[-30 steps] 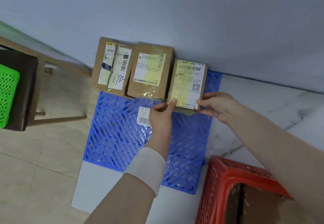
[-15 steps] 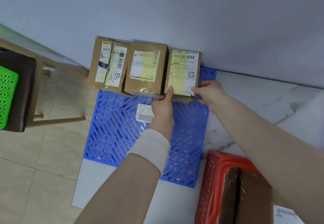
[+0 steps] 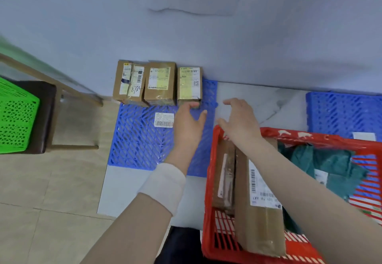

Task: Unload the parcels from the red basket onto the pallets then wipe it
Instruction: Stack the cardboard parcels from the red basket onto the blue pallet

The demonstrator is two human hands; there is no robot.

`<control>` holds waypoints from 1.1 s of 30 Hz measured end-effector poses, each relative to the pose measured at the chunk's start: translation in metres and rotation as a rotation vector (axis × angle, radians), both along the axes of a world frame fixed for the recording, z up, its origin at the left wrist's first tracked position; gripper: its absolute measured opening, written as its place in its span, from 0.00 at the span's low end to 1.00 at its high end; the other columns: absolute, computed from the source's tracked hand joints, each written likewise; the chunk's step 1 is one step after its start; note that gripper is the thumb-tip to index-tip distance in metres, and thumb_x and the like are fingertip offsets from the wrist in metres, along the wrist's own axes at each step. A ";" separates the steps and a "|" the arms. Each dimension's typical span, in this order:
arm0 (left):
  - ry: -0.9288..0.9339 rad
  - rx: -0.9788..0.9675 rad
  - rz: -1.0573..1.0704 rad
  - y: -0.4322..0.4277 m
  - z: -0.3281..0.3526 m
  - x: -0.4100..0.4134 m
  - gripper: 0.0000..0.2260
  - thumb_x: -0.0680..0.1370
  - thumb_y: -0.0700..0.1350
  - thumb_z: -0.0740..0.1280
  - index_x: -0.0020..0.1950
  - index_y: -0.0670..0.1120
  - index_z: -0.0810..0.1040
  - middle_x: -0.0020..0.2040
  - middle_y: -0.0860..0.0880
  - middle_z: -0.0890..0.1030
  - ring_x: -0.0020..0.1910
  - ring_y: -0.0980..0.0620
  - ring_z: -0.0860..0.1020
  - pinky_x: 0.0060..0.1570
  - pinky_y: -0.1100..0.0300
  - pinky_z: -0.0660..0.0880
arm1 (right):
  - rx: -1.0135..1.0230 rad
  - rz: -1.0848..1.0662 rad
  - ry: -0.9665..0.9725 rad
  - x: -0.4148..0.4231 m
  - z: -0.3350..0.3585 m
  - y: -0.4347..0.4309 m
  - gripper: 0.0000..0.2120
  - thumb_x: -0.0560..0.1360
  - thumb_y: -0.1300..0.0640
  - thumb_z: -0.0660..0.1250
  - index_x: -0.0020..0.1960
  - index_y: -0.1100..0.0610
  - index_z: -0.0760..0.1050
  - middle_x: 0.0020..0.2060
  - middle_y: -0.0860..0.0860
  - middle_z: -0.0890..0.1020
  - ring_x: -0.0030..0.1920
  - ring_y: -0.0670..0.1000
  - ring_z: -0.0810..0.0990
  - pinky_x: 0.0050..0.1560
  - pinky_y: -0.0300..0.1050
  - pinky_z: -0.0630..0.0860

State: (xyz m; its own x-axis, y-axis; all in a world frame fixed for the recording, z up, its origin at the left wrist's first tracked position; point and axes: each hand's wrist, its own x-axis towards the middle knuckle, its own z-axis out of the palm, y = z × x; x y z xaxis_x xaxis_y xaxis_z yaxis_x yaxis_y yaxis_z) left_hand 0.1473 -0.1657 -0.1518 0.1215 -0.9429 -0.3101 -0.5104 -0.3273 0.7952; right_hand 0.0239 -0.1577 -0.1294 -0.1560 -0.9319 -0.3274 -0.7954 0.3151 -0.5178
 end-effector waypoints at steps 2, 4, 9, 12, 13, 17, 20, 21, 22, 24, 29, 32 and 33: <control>-0.109 -0.070 -0.114 0.025 0.021 -0.012 0.13 0.75 0.45 0.67 0.58 0.43 0.75 0.57 0.46 0.78 0.59 0.46 0.73 0.60 0.53 0.68 | -0.032 0.043 0.046 -0.011 0.021 0.032 0.22 0.73 0.57 0.67 0.65 0.58 0.68 0.63 0.57 0.71 0.69 0.57 0.63 0.67 0.47 0.59; -0.252 -0.140 -0.235 0.050 0.037 -0.025 0.14 0.74 0.45 0.67 0.58 0.44 0.75 0.56 0.46 0.78 0.58 0.45 0.73 0.59 0.51 0.68 | -0.062 0.039 0.070 -0.025 0.036 0.063 0.22 0.73 0.57 0.67 0.65 0.59 0.68 0.64 0.57 0.71 0.72 0.58 0.60 0.70 0.49 0.57; -0.499 -0.192 -0.419 0.121 0.055 -0.066 0.15 0.73 0.46 0.67 0.58 0.44 0.75 0.58 0.44 0.77 0.60 0.41 0.72 0.60 0.46 0.66 | -0.035 0.007 0.090 -0.066 0.050 0.135 0.24 0.75 0.54 0.65 0.68 0.59 0.65 0.68 0.56 0.67 0.73 0.57 0.58 0.71 0.49 0.55; -0.555 -0.217 -0.451 0.161 0.055 -0.089 0.16 0.72 0.45 0.67 0.60 0.45 0.74 0.60 0.44 0.76 0.63 0.41 0.71 0.64 0.45 0.64 | -0.022 -0.032 0.010 -0.096 0.049 0.172 0.23 0.75 0.54 0.66 0.67 0.57 0.66 0.68 0.54 0.68 0.73 0.56 0.58 0.72 0.49 0.57; -0.563 -0.205 -0.454 0.173 0.055 -0.096 0.17 0.72 0.45 0.68 0.60 0.45 0.74 0.60 0.45 0.75 0.63 0.42 0.70 0.64 0.46 0.64 | -0.014 -0.036 -0.008 -0.105 0.049 0.184 0.23 0.75 0.54 0.66 0.67 0.56 0.66 0.68 0.53 0.68 0.73 0.56 0.57 0.72 0.49 0.56; -0.609 -0.173 -0.448 0.213 0.050 -0.118 0.17 0.71 0.45 0.69 0.59 0.44 0.75 0.62 0.44 0.75 0.65 0.41 0.69 0.66 0.44 0.63 | 0.022 -0.066 -0.053 -0.131 0.045 0.229 0.22 0.75 0.54 0.66 0.67 0.57 0.66 0.66 0.54 0.70 0.73 0.56 0.59 0.72 0.50 0.59; -0.640 -0.157 -0.467 0.229 0.046 -0.125 0.17 0.73 0.46 0.68 0.60 0.45 0.75 0.64 0.45 0.74 0.68 0.44 0.68 0.68 0.43 0.60 | 0.055 -0.078 -0.086 -0.137 0.040 0.248 0.22 0.75 0.53 0.66 0.67 0.57 0.66 0.66 0.53 0.70 0.71 0.55 0.63 0.70 0.50 0.62; -0.649 -0.156 -0.471 0.232 0.045 -0.125 0.16 0.73 0.47 0.67 0.61 0.45 0.74 0.65 0.46 0.74 0.68 0.44 0.67 0.68 0.43 0.59 | 0.064 -0.084 -0.097 -0.137 0.039 0.253 0.22 0.75 0.52 0.66 0.67 0.56 0.67 0.65 0.53 0.70 0.70 0.54 0.64 0.70 0.50 0.62; -0.662 -0.155 -0.476 0.234 0.044 -0.124 0.16 0.74 0.47 0.67 0.61 0.46 0.74 0.65 0.46 0.74 0.68 0.45 0.67 0.69 0.44 0.58 | 0.073 -0.093 -0.108 -0.136 0.038 0.256 0.23 0.75 0.52 0.66 0.67 0.56 0.67 0.65 0.53 0.71 0.69 0.54 0.65 0.69 0.49 0.63; -0.690 -0.150 -0.483 0.238 0.042 -0.120 0.17 0.74 0.47 0.67 0.62 0.46 0.74 0.66 0.46 0.73 0.69 0.45 0.66 0.70 0.44 0.56 | 0.082 -0.099 -0.119 -0.132 0.036 0.261 0.22 0.75 0.51 0.66 0.67 0.55 0.67 0.64 0.52 0.71 0.67 0.52 0.66 0.67 0.47 0.64; -0.671 -0.144 -0.467 0.248 0.039 -0.108 0.18 0.75 0.48 0.66 0.64 0.45 0.72 0.65 0.46 0.73 0.67 0.45 0.68 0.69 0.46 0.56 | 0.111 -0.086 -0.116 -0.120 0.027 0.271 0.22 0.75 0.50 0.65 0.67 0.55 0.66 0.64 0.52 0.70 0.66 0.52 0.67 0.66 0.47 0.66; -0.537 -0.024 -0.370 0.246 0.030 -0.100 0.22 0.76 0.50 0.64 0.68 0.46 0.66 0.64 0.46 0.73 0.65 0.46 0.69 0.66 0.51 0.61 | 0.193 -0.126 -0.199 -0.115 0.013 0.271 0.25 0.76 0.49 0.64 0.70 0.56 0.64 0.67 0.53 0.68 0.68 0.52 0.66 0.67 0.47 0.64; -0.430 0.043 -0.309 0.244 0.029 -0.098 0.23 0.76 0.51 0.64 0.69 0.45 0.65 0.64 0.46 0.73 0.64 0.47 0.70 0.63 0.54 0.64 | 0.228 -0.159 -0.264 -0.113 0.007 0.271 0.27 0.76 0.48 0.63 0.71 0.56 0.62 0.69 0.53 0.67 0.69 0.52 0.65 0.67 0.47 0.64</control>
